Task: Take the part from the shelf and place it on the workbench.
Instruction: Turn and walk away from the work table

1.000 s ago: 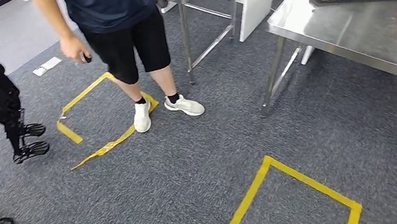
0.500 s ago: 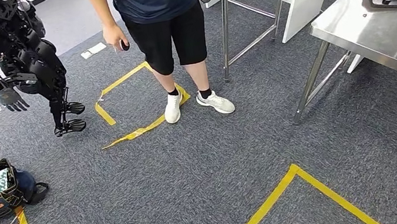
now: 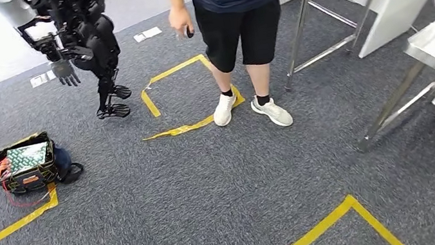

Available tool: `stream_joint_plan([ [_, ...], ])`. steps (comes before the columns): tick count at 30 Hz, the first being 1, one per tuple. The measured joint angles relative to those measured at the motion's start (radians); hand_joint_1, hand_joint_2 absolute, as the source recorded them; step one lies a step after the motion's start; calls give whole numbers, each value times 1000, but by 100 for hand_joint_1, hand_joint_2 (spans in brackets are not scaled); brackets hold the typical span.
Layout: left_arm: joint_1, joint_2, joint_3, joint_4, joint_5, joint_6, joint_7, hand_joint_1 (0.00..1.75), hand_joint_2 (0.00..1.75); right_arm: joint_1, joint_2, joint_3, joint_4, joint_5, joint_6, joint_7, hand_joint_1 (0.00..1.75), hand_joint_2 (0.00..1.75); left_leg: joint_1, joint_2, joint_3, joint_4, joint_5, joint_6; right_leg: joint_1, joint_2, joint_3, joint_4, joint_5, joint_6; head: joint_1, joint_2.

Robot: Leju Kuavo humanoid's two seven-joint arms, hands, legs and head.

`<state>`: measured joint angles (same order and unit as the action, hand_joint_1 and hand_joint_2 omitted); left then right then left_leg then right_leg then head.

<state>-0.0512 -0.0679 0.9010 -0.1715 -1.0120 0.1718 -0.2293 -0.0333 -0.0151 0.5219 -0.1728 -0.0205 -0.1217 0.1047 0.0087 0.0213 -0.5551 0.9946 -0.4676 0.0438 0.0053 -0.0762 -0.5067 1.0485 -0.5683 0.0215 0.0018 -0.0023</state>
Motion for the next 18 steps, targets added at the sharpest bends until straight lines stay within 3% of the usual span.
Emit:
stream_joint_plan([
  [1,-2,0,0,0,2,0,-1,0,0,0,-1,0,0,3,1,0,0,175,0,-13,-4,-1,3,5,-3,38,-31,65,-30,-3,2,0],
  [2,-5,-1,0,-1,4,0,-2,0,0,0,-1,0,0,5,3,1,0,175,0,-27,-7,0,6,8,-5,60,-65,137,-59,-6,3,0],
  [4,-6,-2,0,-2,6,0,-3,0,0,0,-2,0,0,7,6,2,0,175,-1,-59,-10,0,8,9,-6,74,-114,236,-86,0,4,0],
  [6,-5,-4,0,-2,6,-1,-4,0,0,0,-3,0,0,7,8,2,0,175,0,-91,-8,1,10,6,-11,78,-95,184,-49,19,4,0],
  [8,-4,-6,0,-2,4,-5,-8,0,0,-1,-4,0,0,3,8,3,0,175,0,-122,-8,3,12,-2,-20,118,-30,34,16,37,5,0],
  [10,-5,-6,-1,-3,-2,-8,-10,0,0,-3,-4,0,0,-4,7,4,0,175,-3,-146,-13,6,14,-14,-24,152,4,-50,47,32,5,0],
  [12,-3,-6,-2,-3,-7,-11,-11,0,0,-5,-3,0,0,-10,6,6,0,175,-2,-165,-21,5,20,-28,-20,139,5,-52,51,13,5,0],
  [13,-1,-5,-2,-3,-9,-13,-10,0,0,-6,-2,0,0,-12,6,8,0,175,0,-164,-26,7,20,-33,-21,128,6,-54,55,5,4,0],
  [15,-1,-5,-3,-3,-11,-18,-9,0,0,-6,-2,0,0,-13,6,9,0,175,-2,-115,-53,54,-12,-41,-23,101,5,-57,61,-11,-1,0],
  [17,-4,-5,-4,-3,-12,-24,-8,0,0,-3,-2,0,0,-13,5,11,0,175,-4,-49,-111,174,-82,-45,-19,70,2,-57,61,-23,-8,0],
  [18,-5,-5,-4,-3,-12,-26,-8,0,0,0,-2,0,0,-13,4,12,0,175,-2,-35,-142,240,-111,-47,-16,53,-1,-57,60,-27,-10,0],
])
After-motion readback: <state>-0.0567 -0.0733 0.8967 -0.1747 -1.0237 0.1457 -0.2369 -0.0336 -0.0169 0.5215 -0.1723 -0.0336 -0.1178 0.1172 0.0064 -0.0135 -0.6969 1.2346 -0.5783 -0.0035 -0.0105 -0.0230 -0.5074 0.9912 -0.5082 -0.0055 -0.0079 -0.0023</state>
